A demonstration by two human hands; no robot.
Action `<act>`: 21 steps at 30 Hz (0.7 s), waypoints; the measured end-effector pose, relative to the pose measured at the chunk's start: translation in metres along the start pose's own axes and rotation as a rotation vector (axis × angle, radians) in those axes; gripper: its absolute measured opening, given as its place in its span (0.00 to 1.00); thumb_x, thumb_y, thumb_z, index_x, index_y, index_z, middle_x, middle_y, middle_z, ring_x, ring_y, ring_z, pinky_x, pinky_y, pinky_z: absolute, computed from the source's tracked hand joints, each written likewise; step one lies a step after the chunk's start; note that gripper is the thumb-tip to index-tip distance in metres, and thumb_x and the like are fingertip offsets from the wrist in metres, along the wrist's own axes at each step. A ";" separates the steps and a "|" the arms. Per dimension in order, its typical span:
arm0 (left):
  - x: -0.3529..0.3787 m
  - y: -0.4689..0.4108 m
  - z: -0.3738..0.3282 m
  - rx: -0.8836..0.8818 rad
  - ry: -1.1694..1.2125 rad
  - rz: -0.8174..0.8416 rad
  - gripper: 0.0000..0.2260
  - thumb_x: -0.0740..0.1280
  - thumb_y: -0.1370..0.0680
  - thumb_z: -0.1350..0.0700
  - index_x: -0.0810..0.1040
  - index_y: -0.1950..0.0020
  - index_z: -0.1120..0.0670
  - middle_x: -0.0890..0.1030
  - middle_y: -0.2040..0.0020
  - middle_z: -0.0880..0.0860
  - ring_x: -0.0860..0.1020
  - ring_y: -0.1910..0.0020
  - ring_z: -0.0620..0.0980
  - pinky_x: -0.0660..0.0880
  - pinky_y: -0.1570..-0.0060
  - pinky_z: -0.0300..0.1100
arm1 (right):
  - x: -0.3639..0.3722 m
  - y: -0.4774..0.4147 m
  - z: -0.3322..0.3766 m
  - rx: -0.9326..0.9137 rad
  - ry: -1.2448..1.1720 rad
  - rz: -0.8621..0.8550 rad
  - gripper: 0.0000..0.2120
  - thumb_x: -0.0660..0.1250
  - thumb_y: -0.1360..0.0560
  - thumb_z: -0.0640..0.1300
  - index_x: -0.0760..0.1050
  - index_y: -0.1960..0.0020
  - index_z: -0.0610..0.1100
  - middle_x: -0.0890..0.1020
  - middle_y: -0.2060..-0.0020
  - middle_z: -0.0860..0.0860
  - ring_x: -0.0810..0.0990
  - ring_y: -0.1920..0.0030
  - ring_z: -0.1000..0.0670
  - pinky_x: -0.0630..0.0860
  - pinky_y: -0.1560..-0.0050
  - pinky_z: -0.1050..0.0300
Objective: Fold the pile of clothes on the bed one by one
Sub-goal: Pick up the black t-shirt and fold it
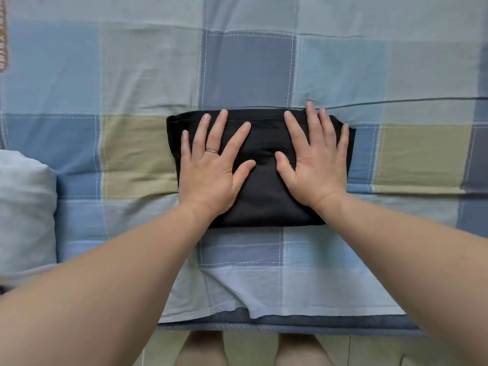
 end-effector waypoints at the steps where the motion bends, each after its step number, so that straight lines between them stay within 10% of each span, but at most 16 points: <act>1: -0.003 0.001 -0.001 -0.004 0.015 0.000 0.29 0.53 0.20 0.34 0.55 0.19 0.39 0.52 0.17 0.51 0.49 0.19 0.56 0.48 0.23 0.63 | -0.002 0.001 -0.001 0.010 -0.019 0.011 0.35 0.51 0.23 0.65 0.52 0.19 0.56 0.50 0.18 0.45 0.48 0.19 0.42 0.45 0.23 0.32; 6: -0.028 0.016 -0.001 -0.430 0.196 -0.059 0.42 0.61 0.25 0.30 0.51 0.18 0.48 0.51 0.17 0.53 0.53 0.20 0.58 0.54 0.24 0.58 | -0.022 0.013 -0.019 0.356 -0.241 0.091 0.43 0.56 0.26 0.73 0.46 0.18 0.56 0.43 0.18 0.45 0.42 0.19 0.45 0.43 0.20 0.42; 11: -0.043 0.034 0.012 -0.812 0.436 -0.068 0.51 0.74 0.32 0.32 0.52 0.19 0.50 0.57 0.20 0.52 0.60 0.23 0.57 0.59 0.26 0.55 | -0.033 0.035 -0.035 0.631 -0.543 0.008 0.52 0.72 0.36 0.71 0.58 0.22 0.49 0.65 0.25 0.48 0.63 0.25 0.45 0.61 0.24 0.46; 15: -0.041 0.037 0.015 -0.950 0.774 0.002 0.36 0.77 0.32 0.37 0.68 0.33 0.53 0.76 0.39 0.47 0.76 0.36 0.54 0.72 0.36 0.50 | -0.025 0.050 -0.046 0.797 -0.877 0.126 0.31 0.78 0.34 0.61 0.75 0.38 0.45 0.82 0.44 0.53 0.81 0.43 0.49 0.77 0.39 0.48; 21: -0.071 0.036 0.016 -0.935 1.201 0.273 0.16 0.79 0.28 0.47 0.81 0.45 0.49 0.85 0.49 0.46 0.83 0.50 0.49 0.79 0.51 0.44 | -0.053 0.055 -0.040 0.793 -1.208 0.338 0.17 0.78 0.29 0.46 0.81 0.41 0.47 0.86 0.48 0.49 0.85 0.50 0.47 0.81 0.55 0.55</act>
Point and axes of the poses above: each hand's wrist, its own y-axis away from the middle knuckle, its own x-axis out of the palm, z = x × y, the point moved 3 cm from there along -y, towards the middle knuckle
